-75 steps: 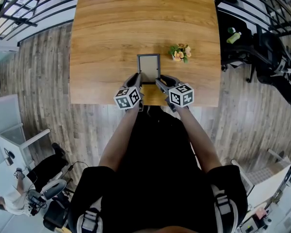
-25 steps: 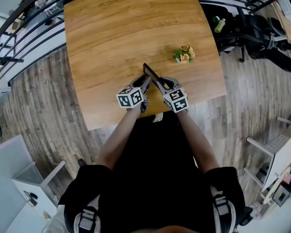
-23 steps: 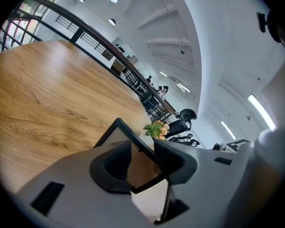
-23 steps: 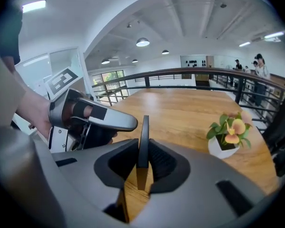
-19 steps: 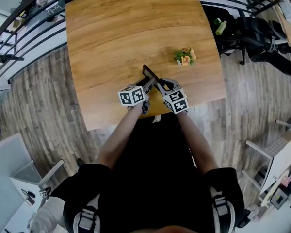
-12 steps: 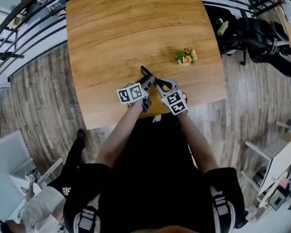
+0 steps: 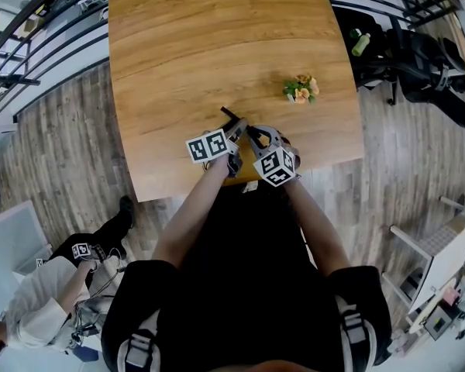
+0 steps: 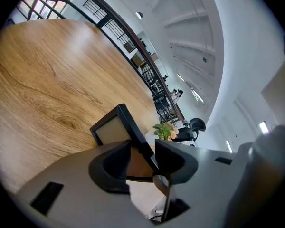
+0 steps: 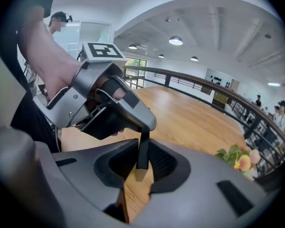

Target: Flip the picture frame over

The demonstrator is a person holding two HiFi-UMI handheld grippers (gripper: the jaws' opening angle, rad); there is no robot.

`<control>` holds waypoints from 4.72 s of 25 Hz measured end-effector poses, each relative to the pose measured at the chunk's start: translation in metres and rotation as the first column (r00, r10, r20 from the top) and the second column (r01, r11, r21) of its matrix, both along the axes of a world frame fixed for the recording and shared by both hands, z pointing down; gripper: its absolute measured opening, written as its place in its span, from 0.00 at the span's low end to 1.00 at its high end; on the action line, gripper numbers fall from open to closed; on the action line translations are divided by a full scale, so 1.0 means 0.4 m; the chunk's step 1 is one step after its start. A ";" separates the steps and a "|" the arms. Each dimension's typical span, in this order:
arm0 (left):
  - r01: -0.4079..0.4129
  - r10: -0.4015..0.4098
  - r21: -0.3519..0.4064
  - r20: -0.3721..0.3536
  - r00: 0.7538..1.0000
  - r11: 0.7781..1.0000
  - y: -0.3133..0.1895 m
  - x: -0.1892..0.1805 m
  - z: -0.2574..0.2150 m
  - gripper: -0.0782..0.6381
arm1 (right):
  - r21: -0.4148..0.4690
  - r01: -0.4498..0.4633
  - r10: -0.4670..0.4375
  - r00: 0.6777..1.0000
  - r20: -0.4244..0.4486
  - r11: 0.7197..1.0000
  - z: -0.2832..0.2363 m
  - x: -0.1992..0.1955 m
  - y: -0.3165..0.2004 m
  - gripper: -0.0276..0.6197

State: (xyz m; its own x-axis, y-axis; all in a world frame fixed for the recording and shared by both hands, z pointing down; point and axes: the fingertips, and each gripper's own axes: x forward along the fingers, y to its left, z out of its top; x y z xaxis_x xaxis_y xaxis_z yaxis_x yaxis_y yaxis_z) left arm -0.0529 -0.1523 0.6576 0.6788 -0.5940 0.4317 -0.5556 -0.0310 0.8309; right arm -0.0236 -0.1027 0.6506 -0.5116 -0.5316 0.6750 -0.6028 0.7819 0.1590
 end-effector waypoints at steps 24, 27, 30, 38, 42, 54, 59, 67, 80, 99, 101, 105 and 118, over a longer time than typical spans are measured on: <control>0.069 -0.073 -0.070 -0.061 0.995 0.995 0.009 -0.039 0.024 0.23 | -0.022 0.107 -0.105 0.990 0.092 0.994 0.019 -0.037 0.065 0.23; 0.057 -0.061 -0.056 -0.077 0.995 0.997 0.007 -0.046 0.019 0.22 | -0.037 0.090 -0.085 0.989 0.119 0.995 0.014 -0.022 0.060 0.24; 0.045 -0.050 -0.053 -0.099 0.994 0.998 0.012 -0.050 0.013 0.22 | -0.044 0.066 -0.060 0.989 0.136 0.997 0.016 -0.006 0.051 0.24; -0.029 0.031 0.011 -0.153 0.988 1.000 0.030 -0.058 -0.014 0.22 | -0.095 -0.019 0.038 0.978 0.204 0.995 0.009 0.047 0.017 0.22; -0.088 0.098 0.061 -0.179 0.979 0.994 0.038 -0.045 -0.039 0.22 | -0.153 -0.050 0.090 0.960 0.267 0.987 0.030 0.066 0.010 0.23; -0.246 0.293 0.194 -0.272 0.916 0.950 0.072 -0.043 -0.094 0.22 | -0.307 -0.080 0.216 0.872 0.440 0.948 0.033 0.098 -0.016 0.29; -0.318 0.381 0.228 -0.340 0.860 0.920 0.100 -0.035 -0.132 0.22 | -0.350 -0.062 0.232 0.852 0.469 0.935 0.037 0.101 -0.010 0.30; -0.368 0.472 0.304 -0.435 0.767 0.879 0.132 -0.042 -0.187 0.22 | -0.464 0.082 0.263 0.731 0.629 0.882 0.007 0.096 0.017 0.34; -0.396 0.528 0.363 -0.426 0.734 0.843 0.151 -0.044 -0.210 0.22 | -0.558 0.255 0.318 0.608 0.728 0.790 -0.031 0.081 0.060 0.20; -0.307 0.364 0.278 -0.185 0.913 0.910 0.064 -0.060 -0.094 0.22 | -0.584 0.007 0.435 0.661 0.612 0.811 0.032 0.098 0.014 0.19; -0.287 0.336 0.272 -0.155 0.929 0.919 0.055 -0.058 -0.081 0.22 | -0.586 -0.017 0.448 0.664 0.599 0.810 0.043 0.102 0.009 0.19; -0.271 0.305 0.265 -0.093 0.948 0.925 0.044 -0.055 -0.062 0.22 | -0.584 -0.060 0.465 0.673 0.575 0.809 0.060 0.108 0.003 0.19; -0.285 0.277 0.236 0.067 0.958 0.929 0.017 -0.055 -0.017 0.23 | -0.581 -0.113 0.461 0.735 0.497 0.806 0.100 0.104 -0.024 0.20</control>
